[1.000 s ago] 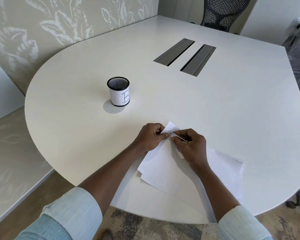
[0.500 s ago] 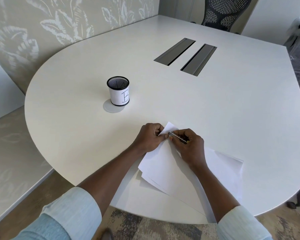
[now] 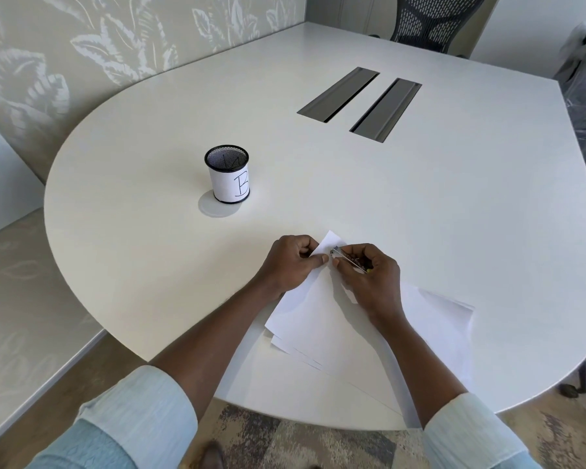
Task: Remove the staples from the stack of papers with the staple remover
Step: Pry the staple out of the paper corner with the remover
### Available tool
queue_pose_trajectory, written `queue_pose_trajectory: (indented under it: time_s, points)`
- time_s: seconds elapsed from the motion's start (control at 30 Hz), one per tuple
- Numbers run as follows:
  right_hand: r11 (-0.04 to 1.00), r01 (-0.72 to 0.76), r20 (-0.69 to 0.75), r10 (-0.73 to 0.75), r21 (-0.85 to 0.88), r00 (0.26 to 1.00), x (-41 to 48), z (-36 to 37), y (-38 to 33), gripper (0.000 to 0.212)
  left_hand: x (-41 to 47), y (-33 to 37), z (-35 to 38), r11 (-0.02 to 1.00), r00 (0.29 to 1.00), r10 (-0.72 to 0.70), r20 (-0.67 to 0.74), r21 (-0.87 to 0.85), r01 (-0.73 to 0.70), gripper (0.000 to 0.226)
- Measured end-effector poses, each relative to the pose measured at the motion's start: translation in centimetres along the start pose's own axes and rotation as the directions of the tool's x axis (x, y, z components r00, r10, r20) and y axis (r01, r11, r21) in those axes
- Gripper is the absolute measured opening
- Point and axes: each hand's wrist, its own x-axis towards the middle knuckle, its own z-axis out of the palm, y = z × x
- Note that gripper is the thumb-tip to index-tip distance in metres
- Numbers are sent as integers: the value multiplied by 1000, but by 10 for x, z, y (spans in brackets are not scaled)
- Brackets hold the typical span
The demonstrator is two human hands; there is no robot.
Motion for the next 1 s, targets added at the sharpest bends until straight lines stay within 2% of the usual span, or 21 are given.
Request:
queue_pose_trajectory:
  time_s: [0.33, 0.47, 0.67, 0.83, 1.0]
  points:
    - [997, 35, -3, -35, -75, 999, -1, 2, 1, 15, 2, -1, 0, 999, 1000, -6, 8, 50, 5, 17]
    - [994, 52, 2, -52, -97, 999, -1, 3, -1, 15, 2, -2, 0, 996, 1000, 12, -4, 93, -11, 13]
    - [987, 114, 32, -112, -112, 993, -3, 3, -3, 31, 3, -2, 1, 994, 999, 34, -20, 107, -31, 12]
    - [994, 64, 34, -61, -94, 998, 0, 4, 0, 8, 2, -2, 2, 994, 1000, 18, -10, 106, -16, 13]
    - [999, 13, 6, -13, -47, 1000, 1, 3, 0, 10, 1, 0, 3, 997, 999, 15, -32, 81, -12, 8]
